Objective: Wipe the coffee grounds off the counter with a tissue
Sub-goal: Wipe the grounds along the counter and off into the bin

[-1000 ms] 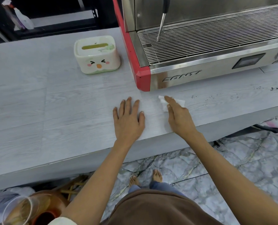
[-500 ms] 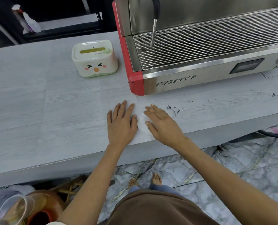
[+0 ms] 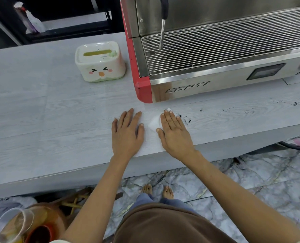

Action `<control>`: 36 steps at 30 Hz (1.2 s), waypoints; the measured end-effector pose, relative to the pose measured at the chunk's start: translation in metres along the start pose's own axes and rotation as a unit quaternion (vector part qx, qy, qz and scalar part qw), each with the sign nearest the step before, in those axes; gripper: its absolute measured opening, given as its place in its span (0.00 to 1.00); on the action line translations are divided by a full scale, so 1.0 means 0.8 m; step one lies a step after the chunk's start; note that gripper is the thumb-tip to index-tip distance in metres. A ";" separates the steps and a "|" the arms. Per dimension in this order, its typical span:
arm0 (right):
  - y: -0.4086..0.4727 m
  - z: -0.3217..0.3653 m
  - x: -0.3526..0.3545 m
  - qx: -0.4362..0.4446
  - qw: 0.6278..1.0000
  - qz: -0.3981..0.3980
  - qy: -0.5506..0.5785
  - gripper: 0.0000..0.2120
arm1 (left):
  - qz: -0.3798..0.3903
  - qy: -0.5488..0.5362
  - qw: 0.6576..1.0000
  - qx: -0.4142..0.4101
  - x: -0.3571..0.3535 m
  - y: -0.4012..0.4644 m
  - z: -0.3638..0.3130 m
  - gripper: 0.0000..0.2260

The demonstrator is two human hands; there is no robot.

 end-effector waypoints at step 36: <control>-0.007 0.008 0.026 -0.023 0.995 -0.092 0.015 0.21 | 0.053 -0.035 0.997 -0.039 -0.004 0.020 -0.026 0.27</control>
Point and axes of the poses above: each hand's wrist, its own y-axis towards the middle knuckle, its own x-axis out of the back of the hand, z = x × y, the point moved 6 cm from there along y, towards the middle knuckle, and after that the axes turned 13 degrees about x, right-handed, at the moved point
